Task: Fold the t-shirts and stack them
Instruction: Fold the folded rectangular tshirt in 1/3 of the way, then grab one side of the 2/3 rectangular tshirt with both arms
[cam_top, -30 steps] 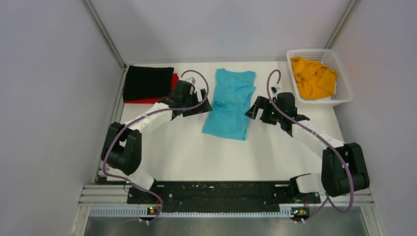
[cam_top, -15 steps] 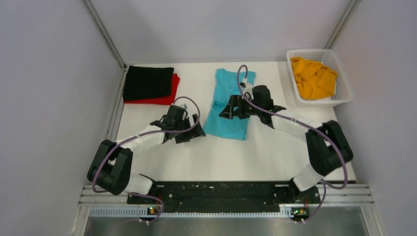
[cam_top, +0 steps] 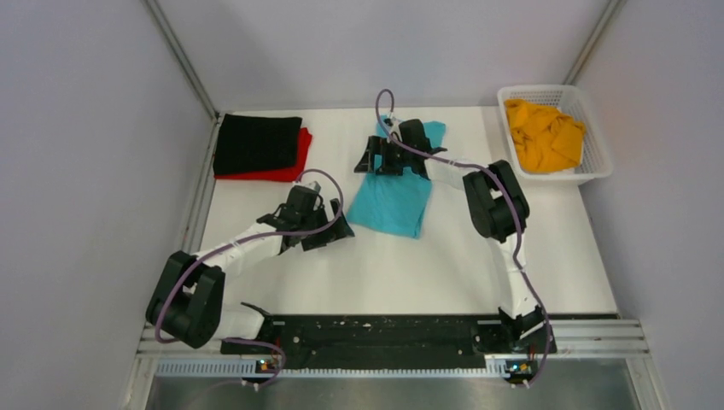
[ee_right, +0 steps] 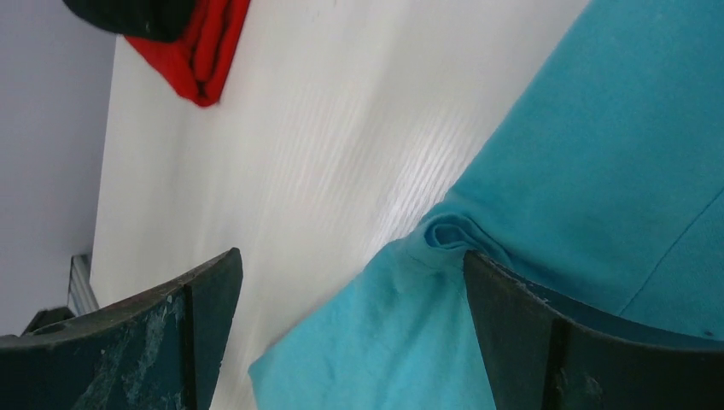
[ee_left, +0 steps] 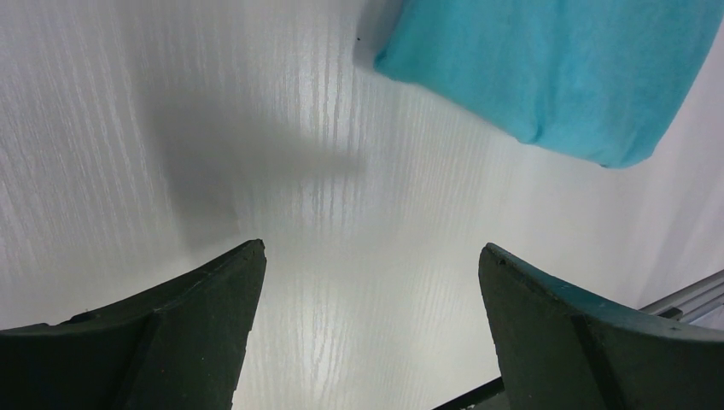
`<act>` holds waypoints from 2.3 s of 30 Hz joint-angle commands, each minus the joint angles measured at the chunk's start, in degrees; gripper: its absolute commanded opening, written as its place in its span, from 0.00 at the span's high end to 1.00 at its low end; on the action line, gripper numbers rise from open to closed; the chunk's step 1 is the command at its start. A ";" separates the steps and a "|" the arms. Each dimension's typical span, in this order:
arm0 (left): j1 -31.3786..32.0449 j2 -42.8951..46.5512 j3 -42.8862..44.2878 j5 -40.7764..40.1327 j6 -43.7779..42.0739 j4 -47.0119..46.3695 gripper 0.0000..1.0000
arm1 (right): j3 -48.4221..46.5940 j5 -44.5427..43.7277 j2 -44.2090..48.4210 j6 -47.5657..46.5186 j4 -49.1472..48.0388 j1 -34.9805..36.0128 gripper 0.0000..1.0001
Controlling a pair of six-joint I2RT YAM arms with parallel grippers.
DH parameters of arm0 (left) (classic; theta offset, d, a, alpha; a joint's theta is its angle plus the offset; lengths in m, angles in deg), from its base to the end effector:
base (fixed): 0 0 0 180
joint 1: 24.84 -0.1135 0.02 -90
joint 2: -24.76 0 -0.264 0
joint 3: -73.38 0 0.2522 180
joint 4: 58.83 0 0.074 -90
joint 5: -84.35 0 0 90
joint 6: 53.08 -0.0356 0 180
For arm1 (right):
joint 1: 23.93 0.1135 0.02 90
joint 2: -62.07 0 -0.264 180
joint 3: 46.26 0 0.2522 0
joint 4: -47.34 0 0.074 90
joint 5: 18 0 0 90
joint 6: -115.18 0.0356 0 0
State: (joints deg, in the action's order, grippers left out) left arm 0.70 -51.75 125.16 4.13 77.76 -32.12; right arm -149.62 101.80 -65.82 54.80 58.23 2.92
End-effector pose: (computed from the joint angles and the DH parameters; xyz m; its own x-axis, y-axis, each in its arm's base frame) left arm 0.2279 -0.1156 0.1794 -0.8741 -0.2966 -0.3847 -0.0677 0.8586 -0.5081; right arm 0.4355 0.2403 0.1563 -0.8218 0.0647 -0.5661 -0.3993 0.6434 0.6532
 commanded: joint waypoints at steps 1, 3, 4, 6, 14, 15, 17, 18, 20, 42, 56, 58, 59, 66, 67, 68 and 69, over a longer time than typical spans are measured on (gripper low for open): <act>0.10 -2.22 2.09 -0.32 0.61 -3.82 0.01 | -9.22 -4.84 -2.73 -2.56 5.69 -0.61 0.01; 0.10 -4.22 3.83 -0.12 0.24 -4.23 0.01 | -7.16 -5.42 0.25 -3.53 6.21 -0.60 0.01; 0.08 -5.35 4.82 -0.10 0.17 -4.22 0.01 | -5.30 -6.21 2.53 -4.20 6.14 -0.63 0.01; 0.12 -7.43 7.22 -0.75 -0.51 -3.66 0.01 | -0.80 -8.60 8.02 -5.75 6.20 -0.65 0.01; -0.43 -14.28 15.29 -6.28 -2.64 -1.87 0.02 | 28.00 -17.75 35.15 -4.08 0.39 -1.32 0.01; -0.59 -15.48 16.22 -6.15 -2.82 -1.62 0.04 | 31.97 -18.52 39.75 -3.47 -0.74 -1.40 0.01; -1.02 -18.39 18.04 -5.77 -2.98 -1.07 0.12 | 40.02 -19.64 45.60 -1.86 -1.99 -1.49 0.01; -1.14 -19.38 18.51 -5.47 -3.02 -0.91 0.17 | 42.45 -19.50 48.03 -1.45 -2.01 -1.70 0.01; -1.28 -20.89 18.79 -4.23 -3.03 -1.17 0.25 | 46.19 -18.49 51.69 -0.45 0.17 -2.38 0.01; -1.31 -29.41 19.48 0.64 -2.22 -2.79 1.00 | 60.36 -15.53 48.82 2.80 -12.09 -0.84 0.42; -1.33 -28.60 17.01 0.35 0.64 -3.64 1.00 | 60.33 -15.14 38.21 4.75 -18.78 0.99 0.76; -1.37 -28.61 17.10 -0.02 0.97 -3.15 1.00 | 60.39 -14.35 38.06 4.95 -18.57 1.29 0.87; -1.29 -28.49 17.02 -0.30 1.14 -2.93 1.00 | 60.56 -14.37 38.42 5.05 -18.22 1.50 0.92; -1.28 -23.13 10.09 -2.53 6.57 -2.00 1.00 | 66.33 -16.40 46.61 6.29 -9.86 1.81 1.00; -1.21 -21.70 7.84 -2.30 7.31 -2.75 1.00 | 67.59 -16.33 48.60 6.24 -8.04 1.81 1.00; -1.20 -20.30 5.57 -2.05 7.77 -3.51 1.00 | 68.95 -15.98 50.57 6.18 -6.43 1.85 1.00; -1.16 -18.76 3.43 -1.66 8.23 -4.28 1.00 | 70.30 -15.29 52.55 6.27 -4.71 1.88 1.00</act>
State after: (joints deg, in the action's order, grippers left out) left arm -0.98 -74.07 137.45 3.97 83.55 -41.74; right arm -83.97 85.95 -19.88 61.08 43.56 3.73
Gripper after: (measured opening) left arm 0.022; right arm 0.008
